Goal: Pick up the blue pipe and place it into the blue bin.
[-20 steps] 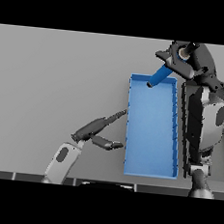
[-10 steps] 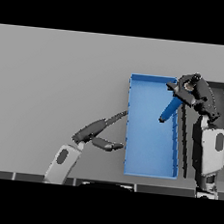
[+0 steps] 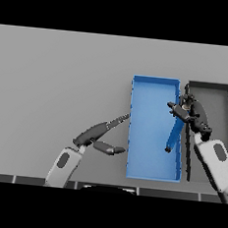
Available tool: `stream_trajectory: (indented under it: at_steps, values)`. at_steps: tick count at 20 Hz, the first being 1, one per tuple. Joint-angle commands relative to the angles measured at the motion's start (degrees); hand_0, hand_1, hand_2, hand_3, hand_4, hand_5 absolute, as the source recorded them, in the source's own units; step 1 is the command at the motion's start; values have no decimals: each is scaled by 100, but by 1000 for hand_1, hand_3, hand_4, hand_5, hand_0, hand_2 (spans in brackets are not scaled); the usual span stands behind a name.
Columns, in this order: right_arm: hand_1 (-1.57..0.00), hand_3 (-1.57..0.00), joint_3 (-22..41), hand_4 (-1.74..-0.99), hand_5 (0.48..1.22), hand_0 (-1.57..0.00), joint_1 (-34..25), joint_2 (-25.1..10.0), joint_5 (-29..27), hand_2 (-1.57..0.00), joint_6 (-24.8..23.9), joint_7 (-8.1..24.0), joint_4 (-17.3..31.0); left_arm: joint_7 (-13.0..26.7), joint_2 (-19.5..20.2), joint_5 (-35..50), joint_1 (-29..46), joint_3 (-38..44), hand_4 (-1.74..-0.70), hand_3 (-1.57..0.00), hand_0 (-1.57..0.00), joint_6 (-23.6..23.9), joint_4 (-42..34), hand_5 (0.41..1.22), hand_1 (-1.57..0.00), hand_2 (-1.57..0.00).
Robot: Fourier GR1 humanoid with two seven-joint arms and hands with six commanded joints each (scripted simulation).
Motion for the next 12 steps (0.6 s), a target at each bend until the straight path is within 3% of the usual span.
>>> stream_trajectory:
  at_steps: [1,3,5,8,10,12]
  values:
    - [-1336,-788,367,-1678,1221,-1465,-68,-241,-289,-1339,-272,2,53,-6,35,43,17,20,-882,1,1,-37,-39,421,1,1]
    - [-855,-504,1107,-1503,1221,-937,-432,-713,-864,-856,-665,5,300,24,31,42,-4,28,-878,1,1,-30,-45,422,1,1]
    - [-547,-322,1818,-1337,1221,-599,-847,-1069,-1334,-548,-615,5,404,42,33,6,-6,17,-878,1,1,-25,-2,427,1,1]
    - [-279,-164,2572,-1175,1084,-306,-1300,-1415,-1526,-280,-313,6,535,19,6,-2,41,-27,-881,1,1,-14,-48,429,1,1]
    - [-179,-105,2890,-1110,979,-196,-1468,-1599,-1360,-179,65,-70,495,115,-19,16,42,-21,-886,1,1,10,-122,428,1,1]
    - [-114,-67,3108,-1078,898,-125,-1654,-1591,-1326,-114,148,-5,544,39,3,-1,95,-60,-886,1,1,-12,-121,426,1,1]
